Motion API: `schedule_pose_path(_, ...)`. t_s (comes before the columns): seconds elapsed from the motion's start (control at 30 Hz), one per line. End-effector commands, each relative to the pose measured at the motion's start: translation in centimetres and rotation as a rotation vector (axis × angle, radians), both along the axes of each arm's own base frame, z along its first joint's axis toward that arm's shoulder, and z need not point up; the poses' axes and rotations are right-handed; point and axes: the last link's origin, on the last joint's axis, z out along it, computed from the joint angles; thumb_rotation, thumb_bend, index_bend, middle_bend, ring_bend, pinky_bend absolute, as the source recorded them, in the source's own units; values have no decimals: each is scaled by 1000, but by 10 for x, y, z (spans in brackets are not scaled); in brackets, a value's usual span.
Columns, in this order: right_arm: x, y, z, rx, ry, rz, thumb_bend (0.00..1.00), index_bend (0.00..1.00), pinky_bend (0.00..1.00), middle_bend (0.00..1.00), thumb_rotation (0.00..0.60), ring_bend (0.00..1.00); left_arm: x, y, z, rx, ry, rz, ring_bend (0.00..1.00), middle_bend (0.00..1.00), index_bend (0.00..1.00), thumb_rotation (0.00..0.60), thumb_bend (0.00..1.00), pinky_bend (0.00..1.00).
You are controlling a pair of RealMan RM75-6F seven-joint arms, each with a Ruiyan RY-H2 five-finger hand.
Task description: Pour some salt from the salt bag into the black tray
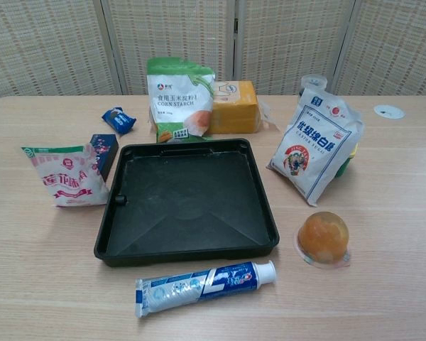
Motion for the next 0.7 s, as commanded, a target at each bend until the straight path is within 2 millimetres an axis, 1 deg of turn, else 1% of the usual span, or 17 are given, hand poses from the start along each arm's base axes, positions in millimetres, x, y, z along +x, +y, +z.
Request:
schedule_pose_path(0.03, 0, 0, 0, -2, -2, 1, 421, 52, 37, 75, 600, 120, -1, 0, -1, 0, 0, 0, 91, 56, 0, 600, 344, 65)
schedule_pose_path(0.3, 0, 4, 4, -22, -1, 1, 420, 47, 37, 75, 600, 121, -2, 2, -1, 0, -17, -4, 93, 56, 0, 600, 344, 68)
schedule_pose_path(0.4, -1, 5, 8, -32, 4, 2, 421, 42, 37, 75, 600, 121, -6, 6, -3, -6, -33, 6, 98, 56, 0, 600, 344, 64)
schedule_pose_path(0.53, -1, 8, 13, -47, 9, 4, 420, 41, 37, 75, 600, 120, -10, 14, -8, -23, -56, 13, 100, 56, 0, 600, 344, 65)
schedule_pose_path(0.7, 1, 10, 17, -61, 12, 11, 421, 41, 37, 75, 600, 120, -13, 29, -16, -58, -116, 7, 101, 56, 0, 600, 338, 70)
